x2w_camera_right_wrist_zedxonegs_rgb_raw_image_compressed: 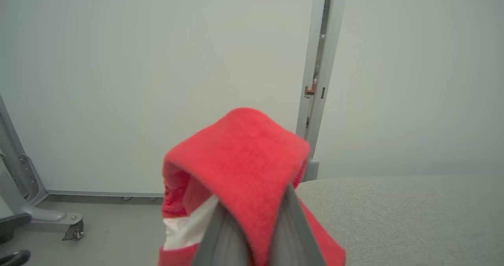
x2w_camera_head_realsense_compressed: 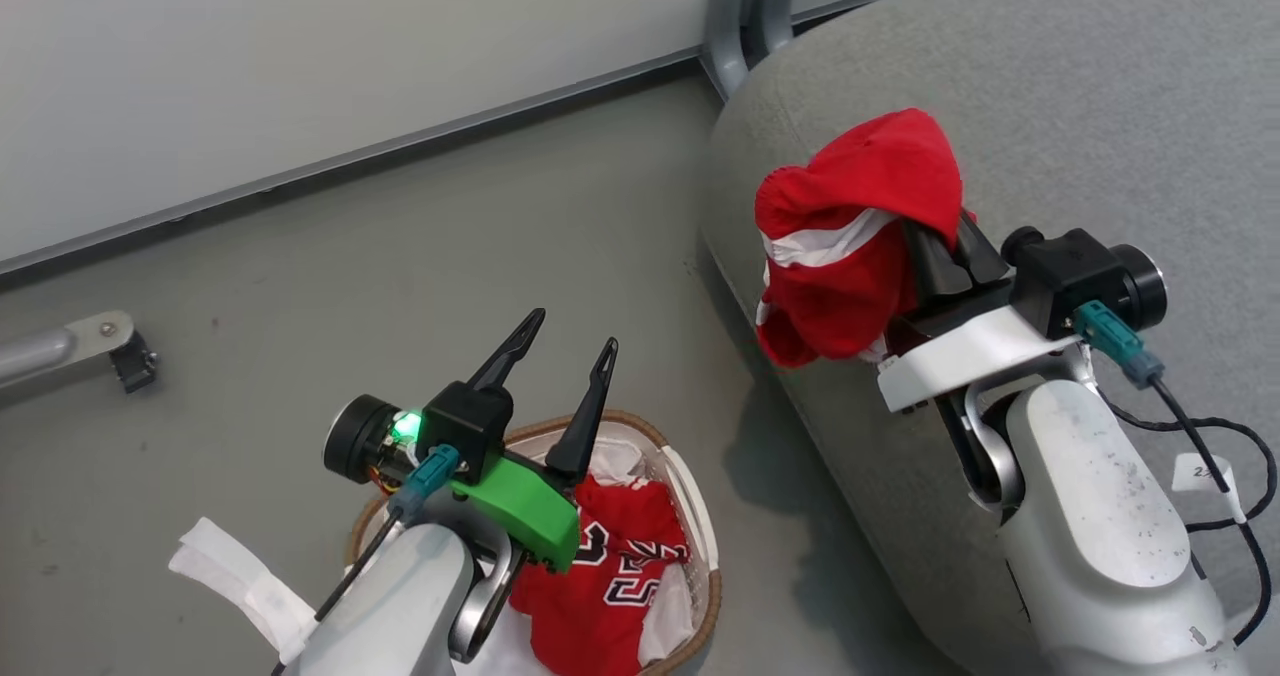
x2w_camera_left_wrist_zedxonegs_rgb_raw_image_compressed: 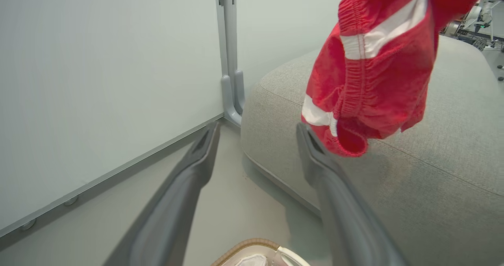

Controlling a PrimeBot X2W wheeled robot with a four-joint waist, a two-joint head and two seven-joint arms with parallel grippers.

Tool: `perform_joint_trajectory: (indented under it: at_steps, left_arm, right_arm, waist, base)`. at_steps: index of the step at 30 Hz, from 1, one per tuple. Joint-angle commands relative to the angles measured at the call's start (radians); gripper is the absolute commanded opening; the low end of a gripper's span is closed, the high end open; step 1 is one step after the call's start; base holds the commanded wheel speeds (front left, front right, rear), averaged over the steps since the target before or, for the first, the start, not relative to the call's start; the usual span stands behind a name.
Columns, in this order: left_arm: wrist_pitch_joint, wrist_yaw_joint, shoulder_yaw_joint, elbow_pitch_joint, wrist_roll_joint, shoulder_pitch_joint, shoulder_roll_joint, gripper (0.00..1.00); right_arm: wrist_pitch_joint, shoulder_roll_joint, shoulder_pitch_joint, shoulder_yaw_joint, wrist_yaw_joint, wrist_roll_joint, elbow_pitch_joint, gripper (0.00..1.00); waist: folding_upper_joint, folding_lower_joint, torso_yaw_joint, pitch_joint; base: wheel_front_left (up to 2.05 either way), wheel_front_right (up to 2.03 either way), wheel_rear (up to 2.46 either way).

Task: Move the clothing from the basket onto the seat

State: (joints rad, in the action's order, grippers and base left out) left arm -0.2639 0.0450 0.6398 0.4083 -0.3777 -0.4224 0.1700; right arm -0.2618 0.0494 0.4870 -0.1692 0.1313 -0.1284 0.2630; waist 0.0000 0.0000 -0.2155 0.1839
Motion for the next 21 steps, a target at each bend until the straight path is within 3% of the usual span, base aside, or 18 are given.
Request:
perform_joint_trajectory:
  at_steps: [1, 10, 21]
  left_arm:
    - [-0.001, 0.008, -0.005, 0.006, 0.008, -0.020, 0.000, 1.00]
    - [-0.001, 0.034, 0.004, 0.033, 0.047, -0.033, -0.011, 1.00]
    - [-0.001, 0.053, 0.026, 0.042, 0.075, -0.072, -0.020, 1.00]
  right_arm:
    - [-0.005, 0.002, -0.009, 0.013, -0.001, 0.004, -0.008, 0.00]
    - [-0.005, 0.002, -0.027, 0.066, -0.001, -0.004, -0.024, 0.00]
    - [-0.005, 0.002, 0.024, 0.139, -0.001, 0.002, -0.026, 0.00]
  waist:
    - [0.0000, 0.0000, -0.099, 0.071]
    - [0.0000, 0.0000, -0.181, 0.113]
    - [0.0000, 0.0000, -0.161, 0.193]
  base:
    - [0.00, 0.00, 0.00]
    - [0.00, 0.00, 0.00]
    - [0.00, 0.00, 0.00]
